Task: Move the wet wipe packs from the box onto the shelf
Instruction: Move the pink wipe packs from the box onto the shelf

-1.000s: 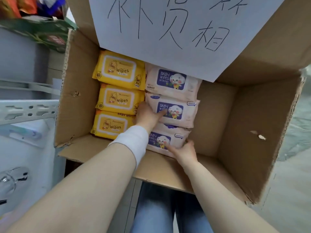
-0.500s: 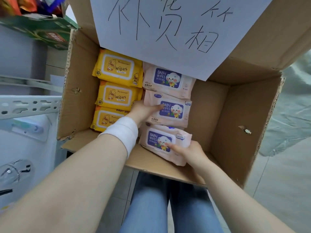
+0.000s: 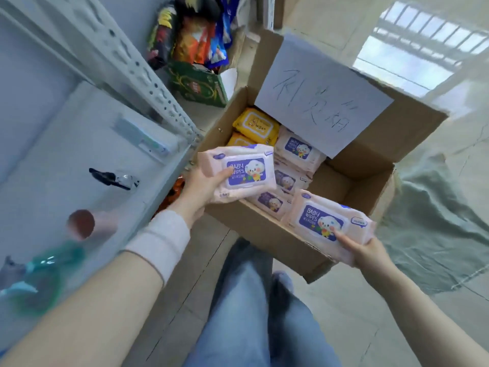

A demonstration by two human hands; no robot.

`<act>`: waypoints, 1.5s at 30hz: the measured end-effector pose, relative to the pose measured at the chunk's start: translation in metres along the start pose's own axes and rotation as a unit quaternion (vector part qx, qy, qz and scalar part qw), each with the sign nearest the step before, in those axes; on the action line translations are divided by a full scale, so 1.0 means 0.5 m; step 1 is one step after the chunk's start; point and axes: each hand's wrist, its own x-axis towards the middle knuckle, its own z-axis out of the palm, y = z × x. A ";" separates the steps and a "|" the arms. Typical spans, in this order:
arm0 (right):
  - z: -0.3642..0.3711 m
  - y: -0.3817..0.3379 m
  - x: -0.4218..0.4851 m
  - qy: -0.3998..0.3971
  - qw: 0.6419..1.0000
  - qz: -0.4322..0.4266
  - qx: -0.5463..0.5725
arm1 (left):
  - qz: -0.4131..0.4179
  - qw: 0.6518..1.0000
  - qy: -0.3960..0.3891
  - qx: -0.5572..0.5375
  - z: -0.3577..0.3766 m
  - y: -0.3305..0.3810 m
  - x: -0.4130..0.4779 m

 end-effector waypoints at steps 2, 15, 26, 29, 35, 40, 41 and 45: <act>0.017 -0.035 -0.059 -0.044 0.999 -0.022 -0.007 | 0.042 0.997 0.029 -0.054 -0.084 0.035 -0.109; 0.400 -0.292 -0.525 -0.319 0.922 -0.205 -0.075 | 0.293 0.908 0.254 -0.158 -0.643 0.156 -0.696; 0.934 -0.234 -0.838 -0.450 0.818 -0.333 -0.135 | 0.280 0.844 0.401 -0.219 -1.190 -0.075 -0.881; 1.076 -0.224 -0.864 -0.472 0.800 -0.340 -0.149 | 0.269 0.849 0.391 -0.233 -1.309 -0.103 -0.866; 1.352 -0.240 -0.864 -0.503 0.772 -0.343 -0.182 | 0.260 0.862 0.359 -0.244 -1.511 -0.114 -0.793; 1.589 -0.244 -0.868 -0.537 0.760 -0.316 -0.187 | 0.274 0.852 0.371 -0.249 -1.663 -0.121 -0.717; 1.631 -0.244 -0.871 -0.542 0.756 -0.314 -0.189 | 0.276 0.849 0.377 -0.248 -1.695 -0.123 -0.702; 1.772 -0.254 -0.871 -0.552 0.742 -0.323 -0.202 | 0.275 0.849 0.384 -0.237 -1.830 -0.124 -0.641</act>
